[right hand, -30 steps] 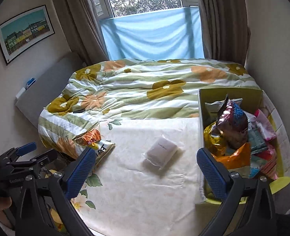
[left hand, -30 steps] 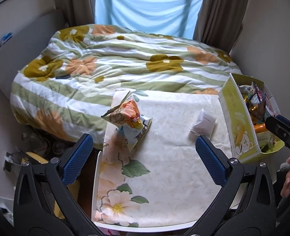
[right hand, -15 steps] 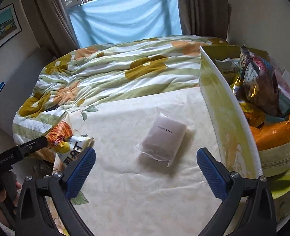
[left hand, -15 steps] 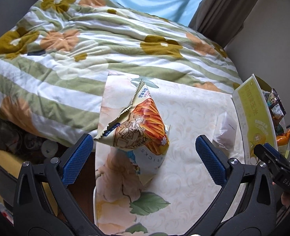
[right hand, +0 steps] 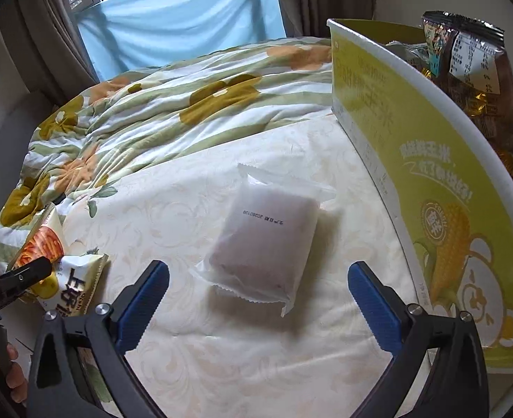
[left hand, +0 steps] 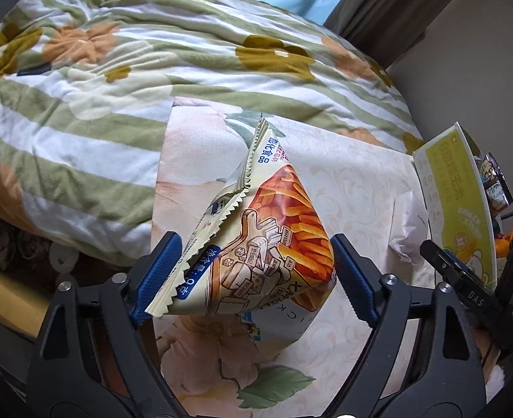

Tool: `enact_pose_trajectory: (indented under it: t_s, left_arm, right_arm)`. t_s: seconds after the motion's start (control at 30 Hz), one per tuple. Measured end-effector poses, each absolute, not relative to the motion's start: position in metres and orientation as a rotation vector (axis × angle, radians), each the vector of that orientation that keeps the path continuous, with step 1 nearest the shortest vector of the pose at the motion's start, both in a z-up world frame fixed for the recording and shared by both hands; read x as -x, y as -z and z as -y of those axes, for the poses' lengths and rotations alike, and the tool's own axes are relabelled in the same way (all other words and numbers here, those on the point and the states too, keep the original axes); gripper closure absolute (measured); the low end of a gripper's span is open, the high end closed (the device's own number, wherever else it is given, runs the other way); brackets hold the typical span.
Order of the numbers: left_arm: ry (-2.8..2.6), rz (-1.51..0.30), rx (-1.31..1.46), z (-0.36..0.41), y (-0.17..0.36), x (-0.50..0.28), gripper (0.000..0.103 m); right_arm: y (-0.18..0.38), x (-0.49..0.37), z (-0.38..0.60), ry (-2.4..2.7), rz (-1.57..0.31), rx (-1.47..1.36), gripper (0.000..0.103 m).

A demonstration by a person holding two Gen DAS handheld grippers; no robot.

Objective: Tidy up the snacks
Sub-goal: 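Grasp orange-white chip bag with left tool while right tool grasps white packet, then carry chip bag into box with left tool while right tool drops white packet in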

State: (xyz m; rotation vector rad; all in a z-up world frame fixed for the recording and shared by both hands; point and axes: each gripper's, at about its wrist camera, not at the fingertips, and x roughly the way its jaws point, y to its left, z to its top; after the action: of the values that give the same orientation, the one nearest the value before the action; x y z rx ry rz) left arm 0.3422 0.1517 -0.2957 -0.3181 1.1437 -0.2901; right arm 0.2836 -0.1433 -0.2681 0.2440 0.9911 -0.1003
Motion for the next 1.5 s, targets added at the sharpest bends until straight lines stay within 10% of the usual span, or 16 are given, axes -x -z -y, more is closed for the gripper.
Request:
enact_pose_trajectory:
  t_s: [0.43,1.5]
  left_arm:
    - [0.323,-1.141,0.259,-0.133,0.290,-0.330,0.047]
    - [0.214,-1.005,0.229,-0.091,0.209,-0.248,0.048]
  right_arm:
    - [0.284,-0.297,0.145,0.164,-0.984,-0.240,0.012]
    - [0.240,-0.282,0.141,-0.116,-0.935,-0.241,0.045]
